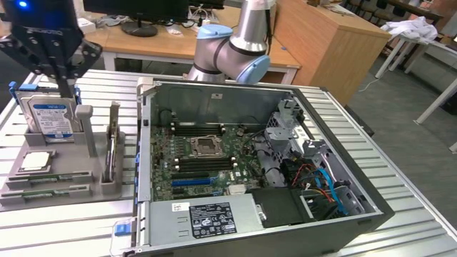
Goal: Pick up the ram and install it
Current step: 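Reach for the ram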
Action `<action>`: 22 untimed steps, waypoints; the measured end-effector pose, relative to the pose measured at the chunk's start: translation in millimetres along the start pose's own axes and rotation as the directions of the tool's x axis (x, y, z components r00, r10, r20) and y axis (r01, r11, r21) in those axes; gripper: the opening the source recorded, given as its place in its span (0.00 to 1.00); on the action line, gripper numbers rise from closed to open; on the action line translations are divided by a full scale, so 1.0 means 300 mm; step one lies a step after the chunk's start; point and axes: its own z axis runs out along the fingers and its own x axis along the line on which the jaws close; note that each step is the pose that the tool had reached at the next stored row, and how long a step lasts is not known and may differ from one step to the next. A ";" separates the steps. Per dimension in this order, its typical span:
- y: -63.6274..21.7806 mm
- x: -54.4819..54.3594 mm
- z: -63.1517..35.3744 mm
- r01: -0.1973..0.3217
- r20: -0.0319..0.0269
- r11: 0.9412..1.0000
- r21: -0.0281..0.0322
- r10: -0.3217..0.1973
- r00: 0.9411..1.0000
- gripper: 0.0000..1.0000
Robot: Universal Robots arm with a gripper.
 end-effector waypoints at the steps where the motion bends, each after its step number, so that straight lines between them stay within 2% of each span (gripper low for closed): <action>1: -0.001 0.011 0.000 0.000 0.000 1.000 0.000 0.000 1.000 0.11; 12: -0.009 0.116 0.000 0.000 0.000 1.000 0.000 0.000 1.000 0.11; 20: -0.010 0.122 0.000 0.000 0.000 1.000 0.000 0.000 1.000 0.11; 22: -0.019 0.121 0.000 0.000 0.000 1.000 0.000 0.000 1.000 0.11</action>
